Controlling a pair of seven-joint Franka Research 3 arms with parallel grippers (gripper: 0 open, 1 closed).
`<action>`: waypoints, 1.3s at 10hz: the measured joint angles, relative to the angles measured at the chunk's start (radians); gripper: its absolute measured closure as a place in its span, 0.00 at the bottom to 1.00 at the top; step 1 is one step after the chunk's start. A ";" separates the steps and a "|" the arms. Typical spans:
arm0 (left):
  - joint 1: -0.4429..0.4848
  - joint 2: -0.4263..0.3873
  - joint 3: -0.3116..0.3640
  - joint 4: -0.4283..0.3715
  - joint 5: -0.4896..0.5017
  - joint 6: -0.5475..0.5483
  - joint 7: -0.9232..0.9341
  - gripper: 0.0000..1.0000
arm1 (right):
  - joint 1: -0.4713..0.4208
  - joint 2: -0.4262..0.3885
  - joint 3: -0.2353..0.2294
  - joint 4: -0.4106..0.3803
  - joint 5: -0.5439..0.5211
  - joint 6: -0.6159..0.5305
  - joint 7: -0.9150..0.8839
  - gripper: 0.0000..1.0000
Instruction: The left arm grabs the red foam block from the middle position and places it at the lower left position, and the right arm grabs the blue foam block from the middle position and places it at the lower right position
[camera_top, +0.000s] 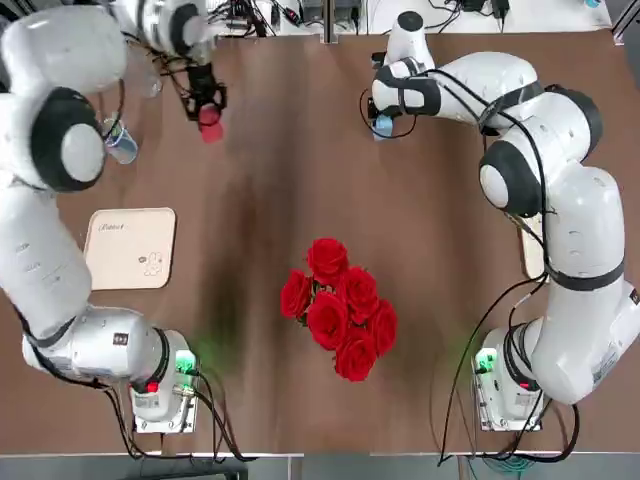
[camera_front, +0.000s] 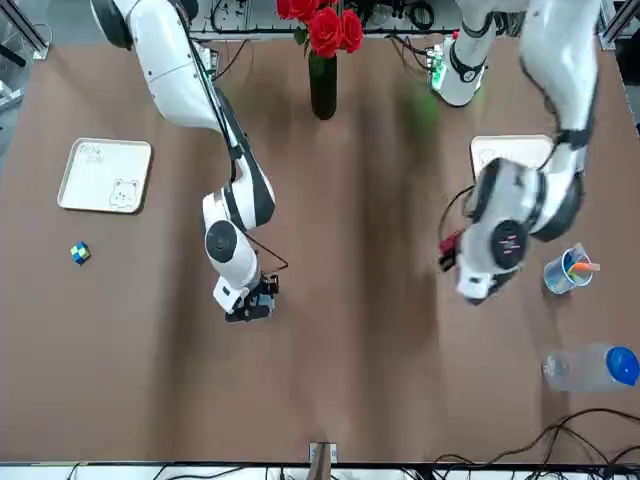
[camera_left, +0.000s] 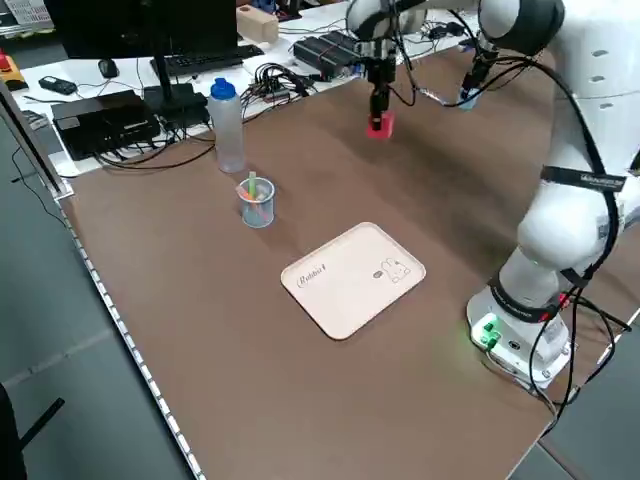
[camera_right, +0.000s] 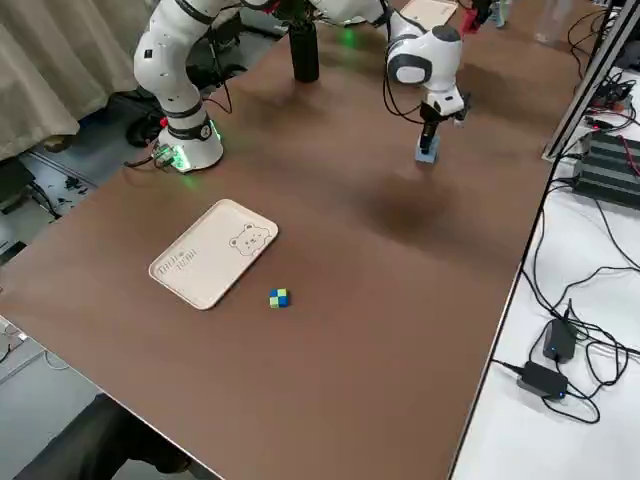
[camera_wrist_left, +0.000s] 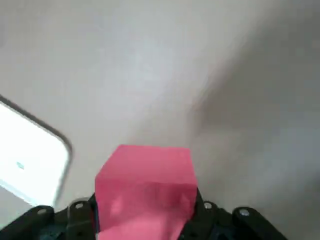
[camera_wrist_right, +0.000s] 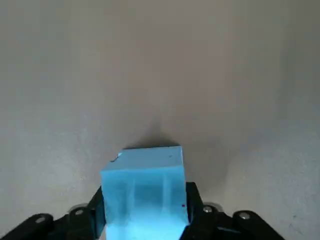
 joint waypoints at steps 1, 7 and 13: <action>0.070 -0.041 0.001 -0.076 0.000 0.009 0.099 0.38 | 0.000 0.000 -0.002 0.003 0.000 -0.002 0.005 0.44; 0.579 -0.093 -0.014 -0.232 -0.002 0.043 0.676 0.38 | -0.035 -0.008 -0.131 0.166 0.000 -0.239 0.009 0.44; 0.781 -0.089 -0.014 -0.421 0.120 0.331 0.779 0.38 | -0.267 -0.144 -0.158 0.299 -0.015 -0.572 -0.124 0.44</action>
